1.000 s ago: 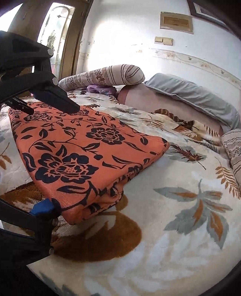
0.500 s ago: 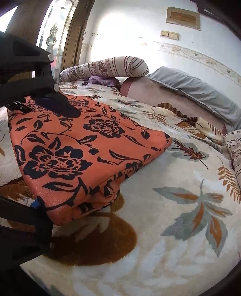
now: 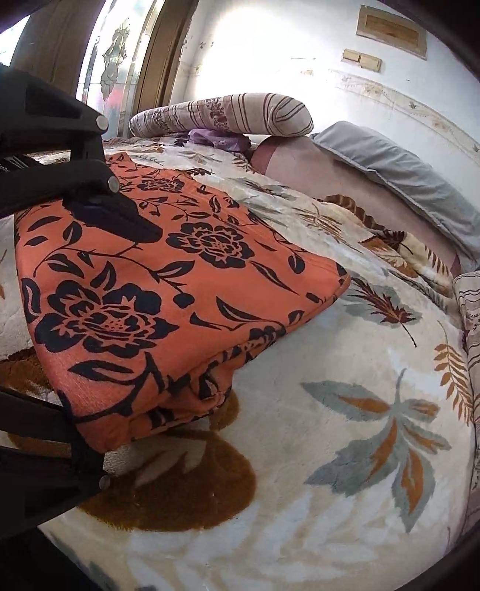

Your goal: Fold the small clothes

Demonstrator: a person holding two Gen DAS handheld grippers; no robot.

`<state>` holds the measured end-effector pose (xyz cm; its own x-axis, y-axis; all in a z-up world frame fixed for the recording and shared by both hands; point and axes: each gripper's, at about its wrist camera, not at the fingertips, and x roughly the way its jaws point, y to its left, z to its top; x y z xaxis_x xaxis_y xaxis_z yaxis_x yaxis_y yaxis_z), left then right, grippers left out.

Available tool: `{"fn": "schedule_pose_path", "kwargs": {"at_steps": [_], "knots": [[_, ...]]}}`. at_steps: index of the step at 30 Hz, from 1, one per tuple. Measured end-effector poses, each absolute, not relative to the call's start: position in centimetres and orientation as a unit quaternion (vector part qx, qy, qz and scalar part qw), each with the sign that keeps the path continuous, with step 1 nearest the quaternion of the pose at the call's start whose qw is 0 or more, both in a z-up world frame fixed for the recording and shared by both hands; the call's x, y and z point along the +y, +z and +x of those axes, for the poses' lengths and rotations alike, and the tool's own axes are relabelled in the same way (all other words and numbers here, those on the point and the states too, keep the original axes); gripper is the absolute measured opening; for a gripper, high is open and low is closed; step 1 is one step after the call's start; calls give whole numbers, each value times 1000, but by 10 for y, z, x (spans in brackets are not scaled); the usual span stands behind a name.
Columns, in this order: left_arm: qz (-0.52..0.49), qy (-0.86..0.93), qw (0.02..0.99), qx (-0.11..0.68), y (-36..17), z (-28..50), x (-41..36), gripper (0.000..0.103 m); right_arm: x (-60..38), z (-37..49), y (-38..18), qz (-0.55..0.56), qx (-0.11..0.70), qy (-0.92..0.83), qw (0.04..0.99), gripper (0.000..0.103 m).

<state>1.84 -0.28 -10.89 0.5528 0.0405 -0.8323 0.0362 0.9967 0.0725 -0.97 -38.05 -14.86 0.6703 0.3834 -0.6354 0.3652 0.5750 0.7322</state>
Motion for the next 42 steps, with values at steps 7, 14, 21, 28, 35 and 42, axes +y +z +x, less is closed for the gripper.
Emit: {"fn": "schedule_pose_path", "kwargs": {"at_steps": [7,14,21,28,35,42], "knots": [[34,-4,882,470,-110,17,-1,99,-372,0,-146,407,441,-13,800,17],[-22,-28,884,465,-93,16,25,98,-328,6,-73,328,395,18,858,13],[-122,74,915,377,-38,-16,154,98,-190,4,9,209,337,137,908,12],[-190,170,875,412,-83,-39,249,98,-55,40,-98,135,484,198,841,12],[-218,156,875,402,-89,-47,263,98,-49,41,-34,152,429,211,865,12],[-235,152,877,391,-86,-49,272,98,15,25,-99,46,504,208,837,29]]}}
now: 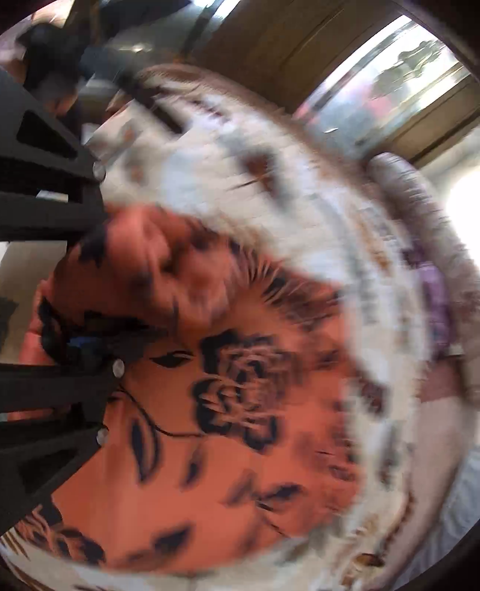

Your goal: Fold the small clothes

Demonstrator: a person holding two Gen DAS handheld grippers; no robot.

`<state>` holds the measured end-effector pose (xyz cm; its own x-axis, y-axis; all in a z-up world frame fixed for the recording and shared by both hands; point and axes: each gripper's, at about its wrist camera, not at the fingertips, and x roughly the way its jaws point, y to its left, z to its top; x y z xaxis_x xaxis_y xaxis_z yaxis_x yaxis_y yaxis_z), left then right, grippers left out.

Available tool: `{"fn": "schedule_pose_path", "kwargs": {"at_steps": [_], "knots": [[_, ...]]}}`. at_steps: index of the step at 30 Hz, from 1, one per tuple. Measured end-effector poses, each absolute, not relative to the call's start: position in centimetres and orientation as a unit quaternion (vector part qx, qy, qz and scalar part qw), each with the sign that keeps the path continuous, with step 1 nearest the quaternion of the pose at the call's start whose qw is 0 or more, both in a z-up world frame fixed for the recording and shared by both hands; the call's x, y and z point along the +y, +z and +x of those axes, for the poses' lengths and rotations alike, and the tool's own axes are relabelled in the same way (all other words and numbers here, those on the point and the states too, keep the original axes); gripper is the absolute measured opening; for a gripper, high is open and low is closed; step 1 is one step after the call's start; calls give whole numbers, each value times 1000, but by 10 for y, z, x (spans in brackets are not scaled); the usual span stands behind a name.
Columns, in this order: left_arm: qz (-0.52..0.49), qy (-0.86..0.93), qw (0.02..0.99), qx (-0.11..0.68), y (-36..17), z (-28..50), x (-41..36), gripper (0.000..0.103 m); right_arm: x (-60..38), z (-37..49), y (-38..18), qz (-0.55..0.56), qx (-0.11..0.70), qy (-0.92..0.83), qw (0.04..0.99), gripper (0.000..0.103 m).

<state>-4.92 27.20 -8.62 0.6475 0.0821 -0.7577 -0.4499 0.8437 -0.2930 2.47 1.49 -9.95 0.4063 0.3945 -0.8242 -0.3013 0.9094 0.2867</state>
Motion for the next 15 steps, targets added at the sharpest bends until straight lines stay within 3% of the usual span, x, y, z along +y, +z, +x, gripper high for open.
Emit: {"fn": "schedule_pose_path", "kwargs": {"at_steps": [1,3,10,14,15], "knots": [[-237,152,878,387,-85,-51,273,98,14,13,-92,40,464,212,859,32],[-242,149,880,381,-79,-52,273,98,9,0,-82,48,451,246,857,80],[-219,42,903,367,-33,-46,213,98,-82,-47,-64,178,400,234,868,81],[-155,9,895,419,-42,-25,163,98,-131,-63,-64,232,384,209,869,81],[-149,14,886,439,-55,-18,160,89,-140,-63,-65,242,382,206,868,81]]}}
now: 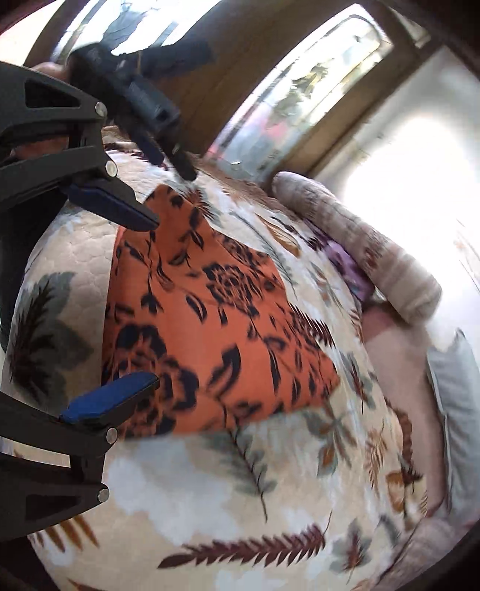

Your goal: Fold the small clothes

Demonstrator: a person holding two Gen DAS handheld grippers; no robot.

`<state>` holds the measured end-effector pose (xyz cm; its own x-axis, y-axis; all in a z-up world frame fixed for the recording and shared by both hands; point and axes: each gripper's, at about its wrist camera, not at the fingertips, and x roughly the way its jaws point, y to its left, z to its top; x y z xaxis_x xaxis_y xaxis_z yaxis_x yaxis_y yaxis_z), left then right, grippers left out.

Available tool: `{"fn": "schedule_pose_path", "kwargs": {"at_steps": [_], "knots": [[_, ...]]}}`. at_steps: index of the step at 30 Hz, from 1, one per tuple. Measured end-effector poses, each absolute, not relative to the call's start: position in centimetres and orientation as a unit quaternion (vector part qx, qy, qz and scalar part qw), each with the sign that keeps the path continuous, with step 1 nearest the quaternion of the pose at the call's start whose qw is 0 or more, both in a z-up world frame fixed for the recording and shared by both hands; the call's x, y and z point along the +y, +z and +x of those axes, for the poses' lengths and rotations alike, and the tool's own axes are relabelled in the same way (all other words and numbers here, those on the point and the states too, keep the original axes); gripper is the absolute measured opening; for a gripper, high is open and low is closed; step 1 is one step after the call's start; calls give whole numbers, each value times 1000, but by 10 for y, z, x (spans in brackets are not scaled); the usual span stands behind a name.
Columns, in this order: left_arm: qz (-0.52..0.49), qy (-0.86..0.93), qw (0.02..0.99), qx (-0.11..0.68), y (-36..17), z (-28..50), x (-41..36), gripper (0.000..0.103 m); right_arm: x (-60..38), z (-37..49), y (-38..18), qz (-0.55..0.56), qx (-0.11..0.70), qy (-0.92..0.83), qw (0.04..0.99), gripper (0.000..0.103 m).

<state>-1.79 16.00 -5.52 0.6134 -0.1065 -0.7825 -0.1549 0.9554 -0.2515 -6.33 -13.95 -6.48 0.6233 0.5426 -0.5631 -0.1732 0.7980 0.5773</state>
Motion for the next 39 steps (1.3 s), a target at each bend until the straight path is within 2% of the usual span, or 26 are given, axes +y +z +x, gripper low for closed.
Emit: {"fn": "schedule_pose_path", "kwargs": {"at_steps": [1,2,3,5,8,10,12,17,20,23,26,28,31,32,33,34,36,39], "knots": [[-154,12,873,462,-71,-12,162,51,-149,-62,-68,248,382,204,867,81],[-173,14,850,497,-90,-5,171,34,-157,-62,-67,254,382,203,865,81],[-211,8,834,509,-103,-6,183,32,-164,-62,-68,263,384,205,861,81],[-241,13,832,499,-110,-11,198,43,-169,-51,-76,271,391,211,854,81],[-215,19,842,495,-108,-15,192,47,-177,-42,-79,295,394,229,840,81],[-200,35,845,495,-106,-17,189,57,-173,-29,-85,304,401,255,825,81],[-193,53,843,500,-100,-20,187,63,-169,-16,-102,320,427,277,799,82],[-134,88,877,453,-49,-31,173,64,-185,0,-133,398,456,294,740,82],[-97,55,901,420,-25,-22,147,70,-189,-1,-128,406,454,307,731,83],[-38,54,900,431,-41,-1,123,71,-202,-1,-114,404,428,313,745,83],[-37,77,869,487,-88,18,131,74,-226,12,-115,414,419,274,761,83],[-73,77,873,477,-94,13,142,81,-233,31,-129,416,441,260,751,83],[-62,73,877,471,-95,12,141,82,-218,61,-153,410,487,276,720,83],[-61,71,878,470,-95,12,142,83,-208,68,-157,405,499,285,712,81],[-65,70,878,469,-96,12,144,84,-197,72,-157,387,503,294,715,71],[-69,69,878,469,-97,12,145,84,-187,72,-153,362,505,298,725,47],[-75,65,880,465,-100,10,148,85,-174,67,-137,316,500,282,755,37],[-71,64,883,460,-103,10,149,89,-156,59,-127,245,506,239,792,36]]}}
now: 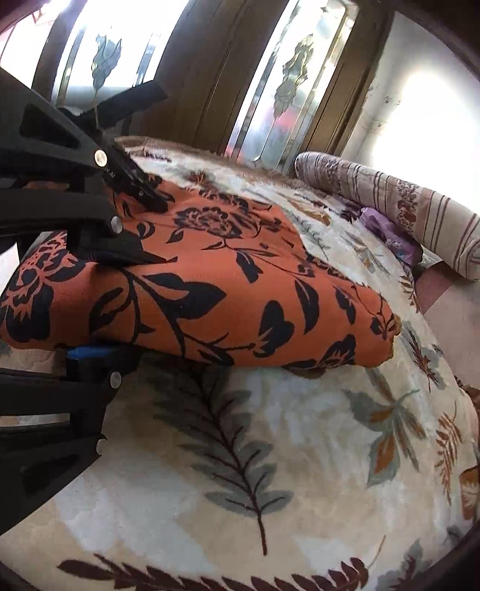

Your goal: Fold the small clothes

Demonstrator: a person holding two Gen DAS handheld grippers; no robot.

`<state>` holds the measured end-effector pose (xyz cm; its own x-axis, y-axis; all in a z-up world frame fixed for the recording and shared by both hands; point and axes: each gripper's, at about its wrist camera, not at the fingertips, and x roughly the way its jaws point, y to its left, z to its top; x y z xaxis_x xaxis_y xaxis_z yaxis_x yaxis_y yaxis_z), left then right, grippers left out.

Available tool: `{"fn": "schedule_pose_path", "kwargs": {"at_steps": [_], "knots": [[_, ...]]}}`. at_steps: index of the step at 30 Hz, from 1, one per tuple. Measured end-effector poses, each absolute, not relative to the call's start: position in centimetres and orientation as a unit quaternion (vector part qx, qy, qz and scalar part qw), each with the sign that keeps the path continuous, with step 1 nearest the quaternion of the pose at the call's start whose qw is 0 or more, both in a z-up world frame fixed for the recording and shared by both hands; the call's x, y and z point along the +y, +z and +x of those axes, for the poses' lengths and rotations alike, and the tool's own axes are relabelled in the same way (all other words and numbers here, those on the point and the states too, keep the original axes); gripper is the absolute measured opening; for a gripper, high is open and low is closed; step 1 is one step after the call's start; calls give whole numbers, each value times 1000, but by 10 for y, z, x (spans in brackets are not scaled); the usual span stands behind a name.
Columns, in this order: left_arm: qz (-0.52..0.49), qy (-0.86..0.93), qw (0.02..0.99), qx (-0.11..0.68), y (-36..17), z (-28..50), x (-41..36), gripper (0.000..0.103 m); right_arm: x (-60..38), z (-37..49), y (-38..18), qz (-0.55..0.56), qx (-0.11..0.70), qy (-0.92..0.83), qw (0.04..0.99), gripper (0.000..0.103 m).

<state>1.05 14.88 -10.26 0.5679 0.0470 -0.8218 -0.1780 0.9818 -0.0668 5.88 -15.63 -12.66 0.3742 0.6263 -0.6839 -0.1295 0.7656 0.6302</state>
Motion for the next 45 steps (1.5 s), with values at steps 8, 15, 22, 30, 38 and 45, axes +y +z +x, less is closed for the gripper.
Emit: {"fn": "schedule_pose_path", "kwargs": {"at_steps": [8,15,22,30,38,45], "knots": [[-90,50,883,459,-105,9,155,89,-202,78,-122,372,453,254,769,82],[-95,43,882,459,-106,10,158,90,-175,135,-152,367,513,261,731,36],[-115,35,876,467,-103,10,164,91,-162,124,-142,309,504,207,780,57],[-143,33,852,502,-107,-12,185,85,-150,82,-77,249,430,243,833,61],[-168,12,876,453,-57,3,192,84,-127,83,-119,274,483,299,776,74],[-181,-32,827,531,-89,109,194,79,-132,75,-118,280,477,302,777,74]]}}
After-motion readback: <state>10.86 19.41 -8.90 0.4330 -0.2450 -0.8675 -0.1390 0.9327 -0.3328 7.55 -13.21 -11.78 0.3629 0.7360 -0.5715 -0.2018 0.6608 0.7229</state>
